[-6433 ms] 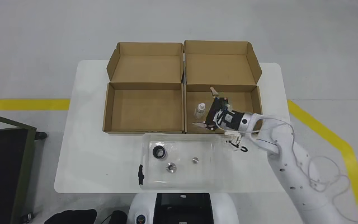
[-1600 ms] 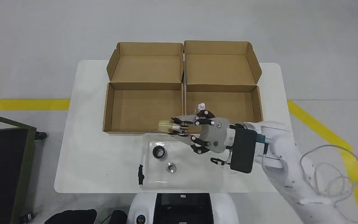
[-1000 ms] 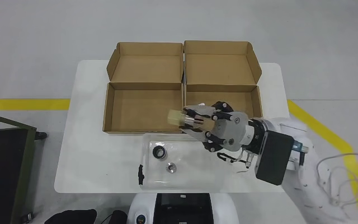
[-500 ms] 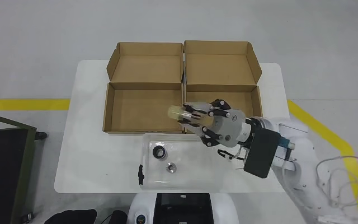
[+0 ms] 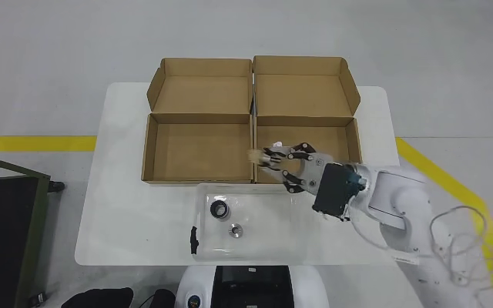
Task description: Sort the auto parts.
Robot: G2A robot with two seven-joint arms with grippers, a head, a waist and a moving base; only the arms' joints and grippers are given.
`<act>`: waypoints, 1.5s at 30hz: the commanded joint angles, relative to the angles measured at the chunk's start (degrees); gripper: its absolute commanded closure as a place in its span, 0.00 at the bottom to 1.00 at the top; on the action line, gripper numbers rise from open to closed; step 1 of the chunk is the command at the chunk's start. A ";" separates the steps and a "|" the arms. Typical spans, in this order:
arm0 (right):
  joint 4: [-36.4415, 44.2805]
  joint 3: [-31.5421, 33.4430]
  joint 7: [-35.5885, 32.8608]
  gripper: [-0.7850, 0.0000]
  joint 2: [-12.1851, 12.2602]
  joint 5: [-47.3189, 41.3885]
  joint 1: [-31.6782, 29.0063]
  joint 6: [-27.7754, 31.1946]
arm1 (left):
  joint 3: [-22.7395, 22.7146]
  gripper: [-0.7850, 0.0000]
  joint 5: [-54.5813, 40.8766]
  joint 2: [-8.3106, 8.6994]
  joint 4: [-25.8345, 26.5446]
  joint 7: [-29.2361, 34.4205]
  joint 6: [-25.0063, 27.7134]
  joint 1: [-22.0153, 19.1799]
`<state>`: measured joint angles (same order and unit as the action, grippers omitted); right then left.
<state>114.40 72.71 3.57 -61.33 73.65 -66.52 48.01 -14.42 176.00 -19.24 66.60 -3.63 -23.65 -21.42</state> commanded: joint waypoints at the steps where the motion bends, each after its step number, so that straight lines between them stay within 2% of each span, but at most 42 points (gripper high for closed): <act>1: -0.35 1.32 -1.17 1.00 0.28 0.07 -1.04 0.79 | 0.00 0.00 0.00 0.00 0.00 0.00 0.00 0.00; 12: -3.13 8.06 -13.35 1.00 1.92 -3.34 -5.37 4.50 | 0.00 0.00 0.00 0.00 0.00 0.00 0.00 0.00; 23: -6.53 6.60 -24.07 1.00 2.38 -2.07 -4.09 2.11 | 0.00 0.00 0.00 0.00 0.00 0.00 0.00 0.00; 37: -15.34 -0.71 -33.67 1.00 1.88 -0.98 4.88 0.93 | 0.00 0.00 0.00 0.00 0.00 0.00 0.00 0.00; 45: -20.98 -5.30 -36.37 1.00 1.14 -1.19 9.88 -0.43 | 0.00 0.00 0.00 0.00 0.00 0.00 0.00 0.00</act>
<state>93.92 67.86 -32.68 -60.11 72.52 -57.12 47.73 -14.42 176.00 -19.24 66.60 -3.63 -23.65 -21.42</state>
